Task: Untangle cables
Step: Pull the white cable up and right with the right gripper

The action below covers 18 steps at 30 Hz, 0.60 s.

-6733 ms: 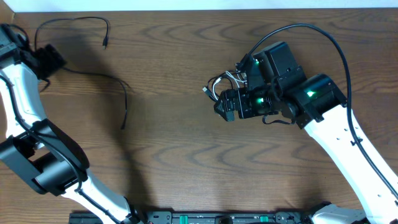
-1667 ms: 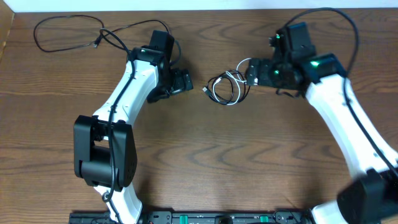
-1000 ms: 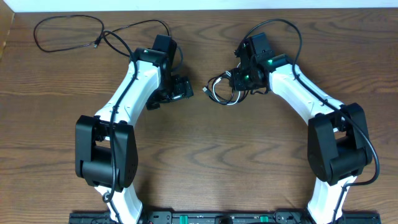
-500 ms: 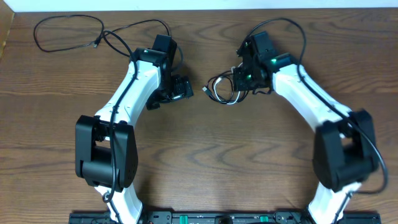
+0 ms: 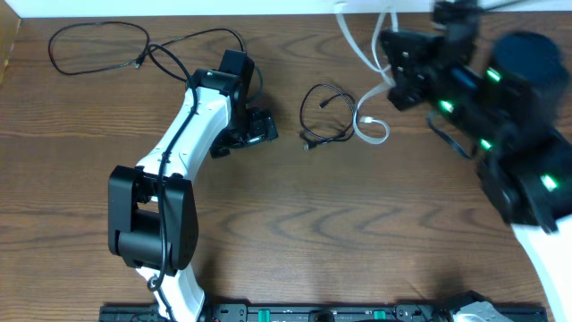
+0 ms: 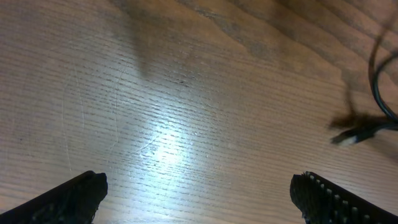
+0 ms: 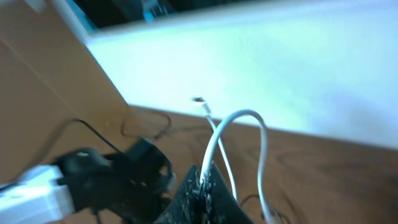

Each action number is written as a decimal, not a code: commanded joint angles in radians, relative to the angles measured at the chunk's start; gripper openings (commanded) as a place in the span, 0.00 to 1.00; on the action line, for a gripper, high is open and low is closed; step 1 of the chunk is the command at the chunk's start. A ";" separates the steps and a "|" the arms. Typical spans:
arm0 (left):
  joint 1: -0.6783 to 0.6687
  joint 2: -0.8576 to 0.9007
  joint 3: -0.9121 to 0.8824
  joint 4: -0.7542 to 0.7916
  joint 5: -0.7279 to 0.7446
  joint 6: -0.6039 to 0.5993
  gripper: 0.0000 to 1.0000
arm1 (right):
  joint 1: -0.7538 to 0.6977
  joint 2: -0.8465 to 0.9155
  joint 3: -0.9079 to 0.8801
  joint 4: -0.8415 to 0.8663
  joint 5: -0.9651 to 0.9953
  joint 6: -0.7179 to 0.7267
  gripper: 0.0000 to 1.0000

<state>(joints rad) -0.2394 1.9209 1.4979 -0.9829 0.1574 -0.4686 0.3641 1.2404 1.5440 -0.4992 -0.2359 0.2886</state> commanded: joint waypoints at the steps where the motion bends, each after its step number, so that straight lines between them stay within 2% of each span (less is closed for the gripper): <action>1: 0.002 -0.010 -0.005 -0.003 -0.013 -0.005 1.00 | -0.001 -0.051 0.002 0.016 -0.002 0.014 0.01; 6: 0.002 -0.010 -0.005 -0.003 -0.013 -0.005 1.00 | -0.001 -0.103 0.002 0.076 0.033 0.014 0.01; 14: 0.002 -0.010 -0.005 -0.003 -0.013 -0.005 1.00 | -0.004 -0.218 0.002 0.080 0.470 0.059 0.01; 18: 0.002 -0.010 -0.005 -0.003 -0.013 -0.005 1.00 | -0.003 -0.266 0.003 0.134 0.704 0.053 0.01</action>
<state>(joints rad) -0.2394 1.9209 1.4979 -0.9833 0.1574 -0.4683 0.3634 1.0080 1.5436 -0.3923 0.2047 0.3309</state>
